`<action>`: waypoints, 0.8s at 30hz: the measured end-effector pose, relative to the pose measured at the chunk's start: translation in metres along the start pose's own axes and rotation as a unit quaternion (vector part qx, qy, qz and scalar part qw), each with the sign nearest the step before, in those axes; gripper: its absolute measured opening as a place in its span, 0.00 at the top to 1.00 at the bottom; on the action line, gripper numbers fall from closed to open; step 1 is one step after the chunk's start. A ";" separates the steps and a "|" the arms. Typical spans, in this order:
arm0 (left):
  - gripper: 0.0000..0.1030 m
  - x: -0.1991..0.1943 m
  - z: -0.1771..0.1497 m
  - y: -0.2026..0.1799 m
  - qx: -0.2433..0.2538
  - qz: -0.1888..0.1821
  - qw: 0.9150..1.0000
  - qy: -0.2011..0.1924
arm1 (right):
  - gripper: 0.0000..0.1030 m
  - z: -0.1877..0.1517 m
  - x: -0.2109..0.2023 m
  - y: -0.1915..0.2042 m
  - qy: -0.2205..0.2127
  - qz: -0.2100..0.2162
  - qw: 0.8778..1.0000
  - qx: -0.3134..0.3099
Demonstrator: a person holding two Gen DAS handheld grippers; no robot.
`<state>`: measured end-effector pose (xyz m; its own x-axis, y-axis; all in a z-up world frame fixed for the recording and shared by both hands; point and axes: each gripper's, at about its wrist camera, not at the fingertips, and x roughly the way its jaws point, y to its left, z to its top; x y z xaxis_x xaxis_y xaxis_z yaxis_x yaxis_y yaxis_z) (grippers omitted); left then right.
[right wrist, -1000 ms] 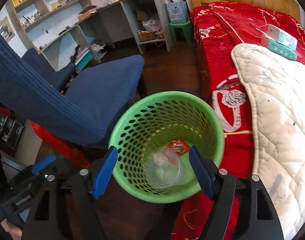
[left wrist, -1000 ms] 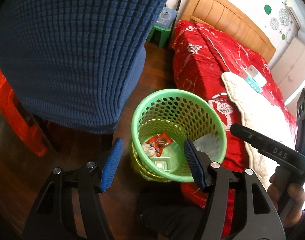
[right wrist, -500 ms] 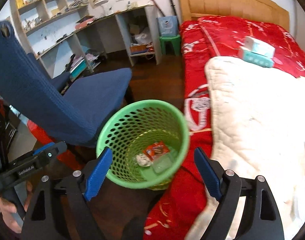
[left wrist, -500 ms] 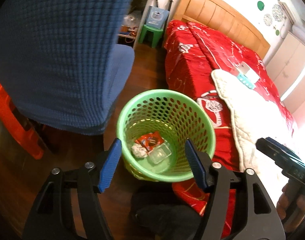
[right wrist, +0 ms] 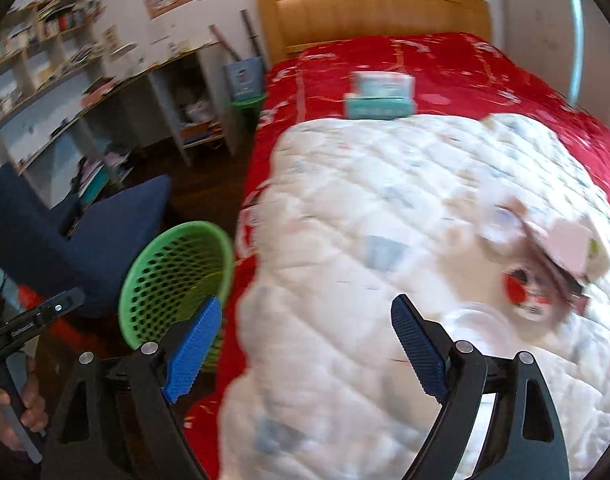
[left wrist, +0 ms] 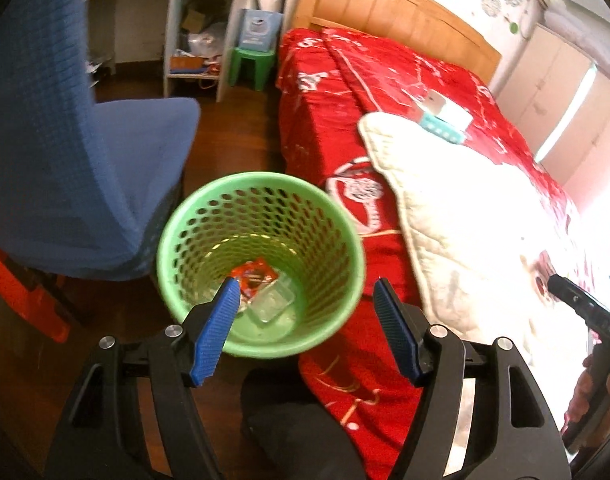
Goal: Collect trash
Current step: 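Move both tools back over the quilt toward the white plastic lid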
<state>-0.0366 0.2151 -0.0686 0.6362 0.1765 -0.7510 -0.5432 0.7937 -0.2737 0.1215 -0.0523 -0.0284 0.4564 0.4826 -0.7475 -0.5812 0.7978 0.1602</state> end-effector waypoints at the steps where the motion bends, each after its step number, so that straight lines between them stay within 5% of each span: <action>1: 0.32 0.001 -0.001 -0.006 0.005 -0.002 1.000 0.001 | 0.18 -0.001 -0.004 -0.010 -0.002 -0.007 1.000 0.007; 15: 0.30 0.015 -0.005 -0.071 0.052 -0.039 0.998 0.025 | 0.17 -0.010 -0.041 -0.139 -0.019 -0.089 0.991 0.099; 24: 0.29 0.027 -0.015 -0.137 0.115 -0.082 0.989 0.050 | 0.17 -0.012 -0.054 -0.191 -0.018 -0.120 0.985 0.124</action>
<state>0.0465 0.1026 -0.0607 0.6423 -0.0155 -0.7663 -0.2900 0.9206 -0.2617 0.1998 -0.2354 -0.0265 0.5868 0.2784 -0.7604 -0.2726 0.9521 0.1382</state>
